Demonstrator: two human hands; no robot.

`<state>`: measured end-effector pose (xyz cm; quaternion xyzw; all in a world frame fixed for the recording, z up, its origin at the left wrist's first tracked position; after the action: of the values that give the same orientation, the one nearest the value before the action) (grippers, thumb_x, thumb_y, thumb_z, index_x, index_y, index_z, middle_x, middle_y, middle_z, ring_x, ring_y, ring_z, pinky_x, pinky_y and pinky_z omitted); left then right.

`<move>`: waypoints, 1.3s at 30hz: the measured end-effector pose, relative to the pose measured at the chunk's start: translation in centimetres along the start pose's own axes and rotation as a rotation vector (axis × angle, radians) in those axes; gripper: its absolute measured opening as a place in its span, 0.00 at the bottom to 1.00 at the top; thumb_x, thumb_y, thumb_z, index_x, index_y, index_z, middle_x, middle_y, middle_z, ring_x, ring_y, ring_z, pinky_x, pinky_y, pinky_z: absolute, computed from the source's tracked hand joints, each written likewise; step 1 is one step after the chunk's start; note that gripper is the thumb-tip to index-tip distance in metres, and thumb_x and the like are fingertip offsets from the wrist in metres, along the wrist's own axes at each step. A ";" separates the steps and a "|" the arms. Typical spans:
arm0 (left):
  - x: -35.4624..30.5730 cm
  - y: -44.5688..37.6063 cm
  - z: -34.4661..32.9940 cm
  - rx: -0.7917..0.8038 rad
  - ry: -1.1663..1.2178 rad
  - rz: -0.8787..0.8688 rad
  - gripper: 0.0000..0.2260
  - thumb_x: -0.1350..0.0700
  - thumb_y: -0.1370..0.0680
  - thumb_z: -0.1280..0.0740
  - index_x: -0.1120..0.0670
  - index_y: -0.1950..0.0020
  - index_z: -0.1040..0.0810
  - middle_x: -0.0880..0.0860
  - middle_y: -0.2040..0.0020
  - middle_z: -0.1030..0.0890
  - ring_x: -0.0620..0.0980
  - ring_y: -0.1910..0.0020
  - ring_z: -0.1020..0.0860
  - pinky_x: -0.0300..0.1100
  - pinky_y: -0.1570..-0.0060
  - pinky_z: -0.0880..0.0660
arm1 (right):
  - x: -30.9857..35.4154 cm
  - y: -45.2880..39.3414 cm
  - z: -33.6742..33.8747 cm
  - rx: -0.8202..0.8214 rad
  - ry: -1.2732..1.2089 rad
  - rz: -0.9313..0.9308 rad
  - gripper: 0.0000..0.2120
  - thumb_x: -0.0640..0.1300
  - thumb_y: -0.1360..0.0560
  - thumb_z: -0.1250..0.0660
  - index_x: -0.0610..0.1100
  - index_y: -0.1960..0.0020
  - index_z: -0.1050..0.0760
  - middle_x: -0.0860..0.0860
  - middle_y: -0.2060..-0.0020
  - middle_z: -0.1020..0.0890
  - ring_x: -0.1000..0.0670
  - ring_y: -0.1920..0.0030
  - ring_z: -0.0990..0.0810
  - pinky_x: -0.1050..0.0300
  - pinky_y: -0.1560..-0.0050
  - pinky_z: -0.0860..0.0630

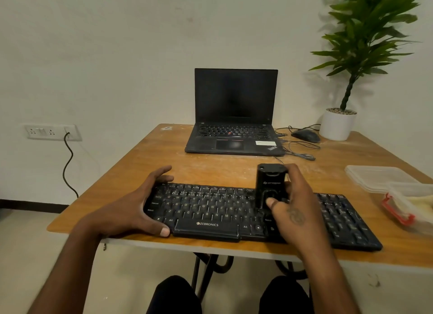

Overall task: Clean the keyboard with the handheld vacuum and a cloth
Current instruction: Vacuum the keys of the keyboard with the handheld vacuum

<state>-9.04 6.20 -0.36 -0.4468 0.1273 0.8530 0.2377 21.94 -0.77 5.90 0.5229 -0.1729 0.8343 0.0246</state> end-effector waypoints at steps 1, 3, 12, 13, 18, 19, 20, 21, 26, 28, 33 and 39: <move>0.0 0.0 0.0 0.001 0.000 0.002 0.59 0.49 0.37 0.14 0.25 0.21 0.51 0.30 0.25 0.35 0.32 0.30 0.29 0.32 0.37 0.24 | 0.3 0.1 -1.1 0.024 0.001 0.019 0.28 0.30 0.25 0.33 0.60 0.40 0.33 0.57 0.51 0.19 0.57 0.54 0.19 0.56 0.61 0.21; 0.0 0.0 0.0 0.002 -0.001 0.000 0.59 0.48 0.37 0.14 0.25 0.21 0.51 0.30 0.25 0.36 0.32 0.29 0.30 0.32 0.37 0.24 | 0.8 0.4 -2.8 0.071 0.037 0.054 0.29 0.29 0.25 0.34 0.61 0.39 0.33 0.59 0.53 0.20 0.58 0.55 0.20 0.62 0.64 0.24; 0.1 -0.2 0.0 0.007 0.003 -0.010 0.58 0.54 0.34 0.14 0.26 0.21 0.51 0.32 0.24 0.37 0.28 0.31 0.31 0.27 0.38 0.27 | -0.6 0.0 2.6 -0.025 0.000 -0.040 0.29 0.29 0.24 0.33 0.56 0.32 0.32 0.57 0.51 0.24 0.53 0.51 0.22 0.58 0.63 0.28; 0.1 -0.3 0.1 0.006 0.002 -0.011 0.58 0.53 0.34 0.14 0.26 0.21 0.51 0.32 0.24 0.37 0.28 0.31 0.31 0.27 0.38 0.27 | -0.6 -0.1 2.2 -0.025 -0.004 -0.040 0.29 0.29 0.24 0.33 0.56 0.33 0.32 0.58 0.52 0.24 0.56 0.53 0.23 0.59 0.63 0.28; 0.0 -0.1 0.1 0.006 0.002 -0.006 0.58 0.51 0.35 0.14 0.25 0.21 0.52 0.32 0.24 0.37 0.28 0.32 0.31 0.28 0.38 0.26 | 0.7 0.2 -1.4 0.008 -0.007 0.022 0.28 0.29 0.25 0.33 0.57 0.36 0.32 0.59 0.54 0.21 0.58 0.55 0.21 0.56 0.62 0.23; 0.0 -0.1 0.0 0.008 -0.002 -0.004 0.58 0.51 0.35 0.14 0.25 0.21 0.52 0.32 0.24 0.37 0.28 0.32 0.31 0.28 0.38 0.26 | 0.8 0.2 -2.1 0.019 -0.005 0.033 0.28 0.29 0.25 0.33 0.58 0.36 0.32 0.59 0.54 0.21 0.58 0.55 0.21 0.55 0.61 0.22; 0.1 -0.1 0.1 0.010 -0.005 -0.004 0.58 0.51 0.34 0.14 0.25 0.21 0.52 0.32 0.23 0.37 0.28 0.32 0.31 0.29 0.38 0.26 | 0.9 0.3 -2.6 0.032 0.004 0.039 0.28 0.29 0.25 0.33 0.58 0.37 0.32 0.60 0.54 0.20 0.58 0.55 0.21 0.54 0.60 0.21; 0.1 -0.2 0.1 0.011 -0.007 -0.005 0.58 0.53 0.34 0.14 0.25 0.21 0.52 0.32 0.23 0.37 0.28 0.31 0.31 0.29 0.38 0.26 | 1.0 0.3 -2.8 0.043 0.001 0.039 0.28 0.29 0.25 0.33 0.58 0.38 0.31 0.60 0.54 0.20 0.58 0.55 0.21 0.54 0.60 0.21; 0.1 -0.1 0.0 0.010 -0.005 -0.004 0.58 0.55 0.33 0.15 0.26 0.21 0.52 0.34 0.22 0.38 0.29 0.31 0.30 0.30 0.36 0.26 | 0.1 0.0 0.3 0.033 -0.068 -0.041 0.27 0.28 0.24 0.34 0.57 0.38 0.32 0.61 0.55 0.24 0.63 0.59 0.24 0.63 0.65 0.29; 0.1 -0.2 0.0 0.010 -0.009 -0.007 0.58 0.55 0.33 0.15 0.27 0.21 0.52 0.34 0.23 0.38 0.29 0.31 0.30 0.29 0.37 0.26 | -0.4 0.0 2.0 -0.001 -0.046 -0.059 0.27 0.28 0.24 0.34 0.57 0.38 0.32 0.58 0.53 0.23 0.59 0.56 0.24 0.59 0.63 0.28; -0.1 -0.3 0.1 0.012 -0.010 -0.010 0.58 0.54 0.33 0.15 0.26 0.21 0.52 0.35 0.22 0.38 0.29 0.32 0.30 0.30 0.37 0.26 | -0.1 0.1 1.4 -0.037 0.050 -0.026 0.27 0.29 0.25 0.34 0.57 0.39 0.32 0.54 0.55 0.19 0.51 0.58 0.19 0.47 0.61 0.18; 0.0 -0.3 0.0 0.012 -0.012 -0.006 0.58 0.52 0.34 0.14 0.26 0.21 0.52 0.35 0.22 0.38 0.30 0.31 0.30 0.31 0.37 0.25 | 2.3 -0.1 -5.8 0.078 0.030 0.075 0.26 0.31 0.25 0.33 0.55 0.36 0.33 0.57 0.53 0.20 0.57 0.57 0.19 0.65 0.68 0.26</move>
<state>-8.92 6.45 -0.38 -0.4405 0.1296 0.8542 0.2438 15.93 0.81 5.65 0.5042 -0.1591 0.8485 -0.0244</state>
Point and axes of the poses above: each hand's wrist, its own y-axis away from the middle knuckle, its own z-axis out of the back of the hand, x = y × z, the point moved 10 cm from there along -y, towards the middle knuckle
